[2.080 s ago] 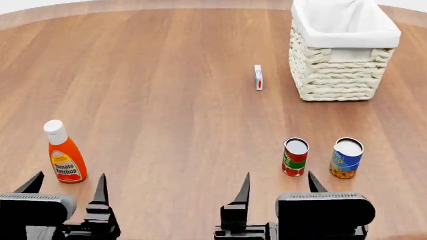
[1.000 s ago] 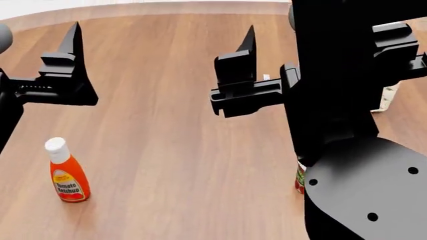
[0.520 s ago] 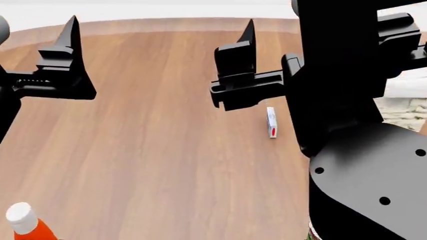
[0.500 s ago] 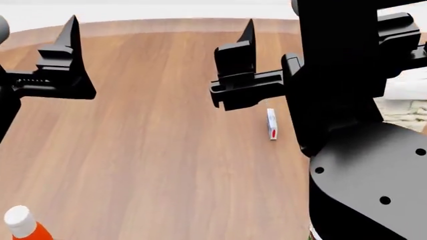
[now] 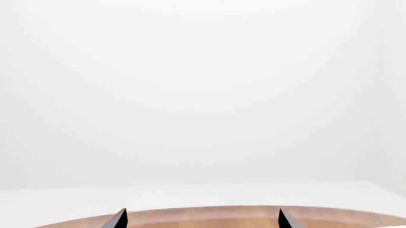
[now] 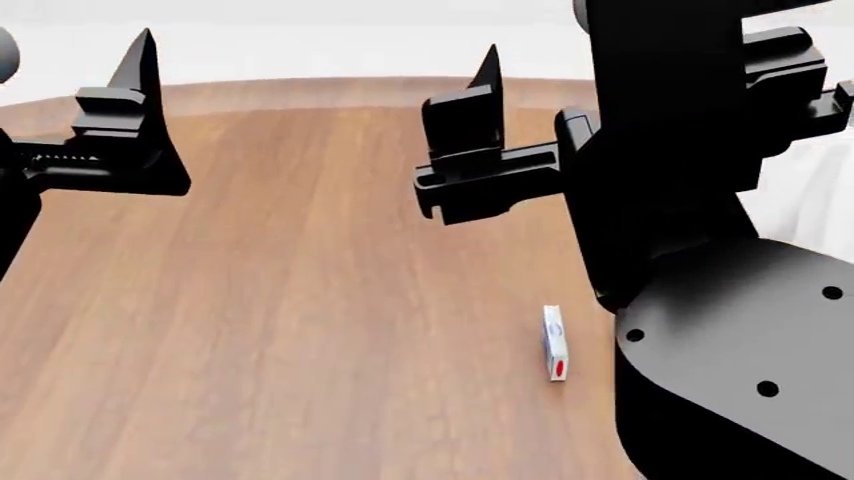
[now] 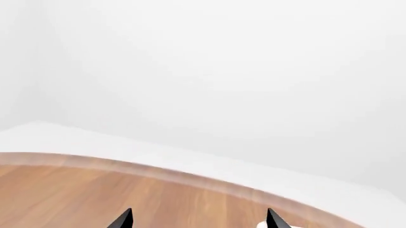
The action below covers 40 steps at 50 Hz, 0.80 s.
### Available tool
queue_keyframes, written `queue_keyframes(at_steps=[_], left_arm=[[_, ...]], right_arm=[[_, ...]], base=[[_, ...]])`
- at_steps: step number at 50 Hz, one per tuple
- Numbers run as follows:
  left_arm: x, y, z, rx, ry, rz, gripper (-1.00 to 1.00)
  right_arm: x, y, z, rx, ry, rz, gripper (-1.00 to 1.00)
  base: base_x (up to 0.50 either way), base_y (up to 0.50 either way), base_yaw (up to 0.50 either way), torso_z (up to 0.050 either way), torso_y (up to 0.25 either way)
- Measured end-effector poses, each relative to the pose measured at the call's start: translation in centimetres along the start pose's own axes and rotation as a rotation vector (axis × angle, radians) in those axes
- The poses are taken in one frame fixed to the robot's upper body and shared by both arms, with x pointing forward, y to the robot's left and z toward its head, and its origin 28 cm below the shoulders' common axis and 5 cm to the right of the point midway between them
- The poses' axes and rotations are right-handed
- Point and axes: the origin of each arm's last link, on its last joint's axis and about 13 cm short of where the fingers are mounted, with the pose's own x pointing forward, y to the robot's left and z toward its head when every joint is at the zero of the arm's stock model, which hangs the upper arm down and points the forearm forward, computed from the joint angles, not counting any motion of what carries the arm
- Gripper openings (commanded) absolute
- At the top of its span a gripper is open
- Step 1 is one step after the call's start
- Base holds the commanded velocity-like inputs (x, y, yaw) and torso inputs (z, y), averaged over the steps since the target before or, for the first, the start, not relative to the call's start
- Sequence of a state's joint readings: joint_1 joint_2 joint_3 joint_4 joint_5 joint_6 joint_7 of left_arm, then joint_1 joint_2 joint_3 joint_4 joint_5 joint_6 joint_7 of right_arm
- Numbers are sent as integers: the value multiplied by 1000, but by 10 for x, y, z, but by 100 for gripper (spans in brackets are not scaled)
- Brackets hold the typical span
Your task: Pick up the alphabet soup and the cream cheese box, and put them in the basket.
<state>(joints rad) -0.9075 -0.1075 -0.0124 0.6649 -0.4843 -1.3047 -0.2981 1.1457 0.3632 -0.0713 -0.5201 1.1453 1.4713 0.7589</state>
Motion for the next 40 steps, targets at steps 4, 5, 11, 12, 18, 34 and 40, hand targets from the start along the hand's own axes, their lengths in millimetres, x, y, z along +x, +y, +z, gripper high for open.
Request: queue_keyframes(at_steps=[4, 5, 11, 12, 18, 34, 40], left_arm=[[0, 0, 0, 1, 1, 0, 100], [0, 0, 0, 1, 1, 0, 100], [1, 0, -1, 2, 1, 0, 100], [1, 0, -1, 2, 1, 0, 100], [1, 0, 0, 2, 1, 0, 100], [2, 0, -1, 3, 5, 2, 100], [3, 1, -2, 3, 9, 5, 100]], right_arm=[[0, 0, -1, 1, 2, 2, 100], [1, 0, -1, 1, 3, 3, 100], [1, 0, -1, 3, 6, 5, 100], [1, 0, -1, 3, 6, 5, 100], [1, 0, -1, 3, 9, 7, 100], [5, -2, -4, 19, 53, -29, 100], [6, -4, -8, 42, 117, -49, 100]], base=[[500, 0, 0, 0, 0], [500, 0, 0, 0, 0], [500, 0, 0, 0, 2], [500, 0, 0, 0, 0], [500, 0, 0, 0, 2], [61, 0, 0, 0, 1], [0, 0, 0, 0, 0]])
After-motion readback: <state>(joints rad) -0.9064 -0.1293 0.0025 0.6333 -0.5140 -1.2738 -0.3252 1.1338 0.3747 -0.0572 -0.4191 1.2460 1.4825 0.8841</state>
